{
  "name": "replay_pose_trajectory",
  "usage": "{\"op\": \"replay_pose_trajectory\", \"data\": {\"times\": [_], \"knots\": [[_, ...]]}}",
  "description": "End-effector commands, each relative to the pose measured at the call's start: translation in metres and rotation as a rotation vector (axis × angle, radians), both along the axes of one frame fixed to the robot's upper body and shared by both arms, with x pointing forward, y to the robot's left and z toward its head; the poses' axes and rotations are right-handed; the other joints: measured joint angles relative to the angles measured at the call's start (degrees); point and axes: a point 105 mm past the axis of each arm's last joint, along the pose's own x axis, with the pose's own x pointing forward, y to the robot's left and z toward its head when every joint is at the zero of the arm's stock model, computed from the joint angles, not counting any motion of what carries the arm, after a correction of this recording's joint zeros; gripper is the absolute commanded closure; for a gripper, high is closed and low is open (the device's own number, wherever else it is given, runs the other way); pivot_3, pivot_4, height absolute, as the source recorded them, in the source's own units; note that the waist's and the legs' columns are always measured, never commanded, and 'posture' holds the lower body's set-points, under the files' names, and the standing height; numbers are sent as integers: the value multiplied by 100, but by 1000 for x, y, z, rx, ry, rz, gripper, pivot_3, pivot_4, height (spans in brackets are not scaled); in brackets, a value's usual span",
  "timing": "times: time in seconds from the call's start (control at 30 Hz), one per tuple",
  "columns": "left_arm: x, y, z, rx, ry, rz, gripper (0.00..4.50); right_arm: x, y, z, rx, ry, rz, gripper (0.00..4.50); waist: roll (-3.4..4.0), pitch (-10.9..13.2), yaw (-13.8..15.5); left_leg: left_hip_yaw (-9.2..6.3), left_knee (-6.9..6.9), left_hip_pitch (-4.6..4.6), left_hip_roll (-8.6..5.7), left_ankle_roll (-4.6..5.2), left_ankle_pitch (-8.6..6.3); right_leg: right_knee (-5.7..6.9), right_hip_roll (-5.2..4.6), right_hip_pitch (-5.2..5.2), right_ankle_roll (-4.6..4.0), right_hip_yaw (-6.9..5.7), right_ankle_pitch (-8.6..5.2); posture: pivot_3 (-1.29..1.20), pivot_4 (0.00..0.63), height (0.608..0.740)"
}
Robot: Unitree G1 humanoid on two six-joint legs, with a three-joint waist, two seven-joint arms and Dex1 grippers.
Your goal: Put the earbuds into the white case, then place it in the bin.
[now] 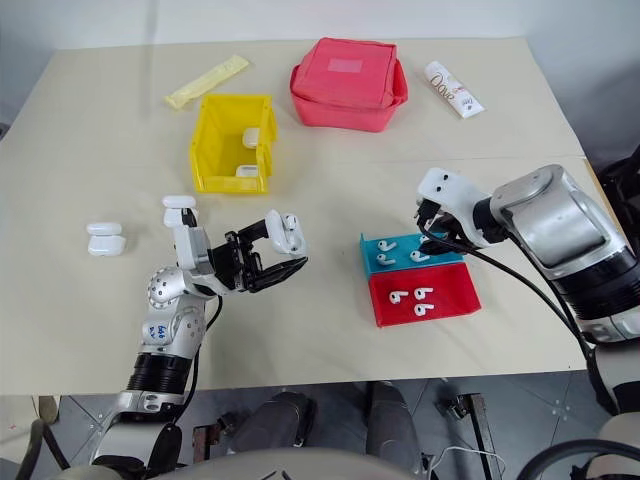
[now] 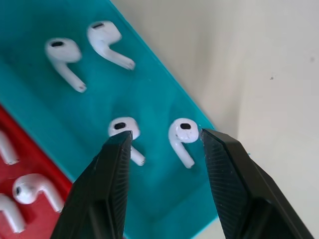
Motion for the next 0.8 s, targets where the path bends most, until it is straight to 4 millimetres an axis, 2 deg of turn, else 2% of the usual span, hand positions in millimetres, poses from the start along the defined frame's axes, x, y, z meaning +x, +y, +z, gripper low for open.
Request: {"op": "replay_pose_trajectory", "data": {"times": [0.03,0.37,0.8], "knots": [[-6,-3,7,-12,-38,-5,1756,8,-2,9,-26,-36,3,2238,0,0,-7,0,0,0,0,0,0,0,0,0,0,0,0,0,150,740],[-10,-2,6,-15,-31,13,1756,19,-5,6,-59,-32,9,2238,0,-1,-14,0,0,0,0,-1,1,1,1,0,-1,0,0,0,150,740],[-13,0,6,-13,-26,25,1756,22,-6,-1,-80,-12,10,2238,1,-11,-22,1,0,0,0,-2,2,2,2,-1,-1,1,1,0,150,740]]}}
